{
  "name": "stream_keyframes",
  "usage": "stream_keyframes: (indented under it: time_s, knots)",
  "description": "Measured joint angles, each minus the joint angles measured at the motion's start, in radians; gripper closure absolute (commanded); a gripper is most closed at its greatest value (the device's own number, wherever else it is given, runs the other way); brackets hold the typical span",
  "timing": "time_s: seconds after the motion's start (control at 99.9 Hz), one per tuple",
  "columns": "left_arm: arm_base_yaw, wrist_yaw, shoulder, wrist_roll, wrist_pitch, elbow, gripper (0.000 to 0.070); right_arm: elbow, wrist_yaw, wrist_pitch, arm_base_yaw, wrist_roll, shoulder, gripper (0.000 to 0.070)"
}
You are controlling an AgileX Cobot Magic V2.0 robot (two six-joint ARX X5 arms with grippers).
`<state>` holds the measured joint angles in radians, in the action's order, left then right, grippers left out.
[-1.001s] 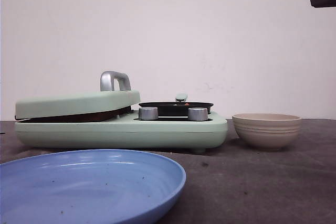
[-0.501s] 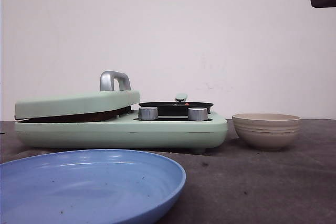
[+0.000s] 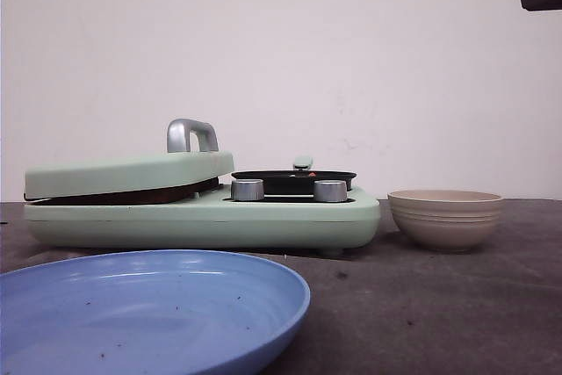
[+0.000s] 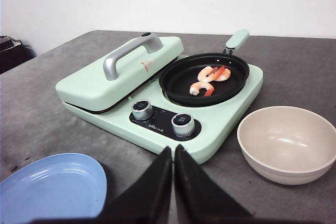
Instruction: Make breakfast with bread and shrimp
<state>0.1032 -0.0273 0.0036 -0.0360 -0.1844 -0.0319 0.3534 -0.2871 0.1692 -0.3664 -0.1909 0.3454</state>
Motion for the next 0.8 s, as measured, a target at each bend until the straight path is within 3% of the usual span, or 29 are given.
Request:
stream_keyframes:
  time_s: [0.16,0.29,0.381,0.581,0.801]
  knots:
    - [0.000,0.000,0.000,0.000,0.000,0.000,0.0700,-0.025,0.034,0.019,0.008,0.036,-0.069,0.0699]
    - [0.000,0.000,0.000,0.000,0.000,0.000,0.0700,-0.179,0.151,-0.121,0.048,0.225,-0.177,0.0699]
    - [0.000,0.000,0.001,0.000,0.000,0.000,0.0700,-0.323,0.169,-0.220,0.087,0.345,-0.243,0.0699]
    - [0.000,0.000,0.002,0.000,0.000,0.000,0.0700,-0.338,0.235,0.003,0.203,0.526,-0.341,0.0699]
    - [0.000,0.000,0.002,0.000,0.000,0.000,0.0700,-0.337,0.268,0.010,0.217,0.581,-0.342,0.0700]
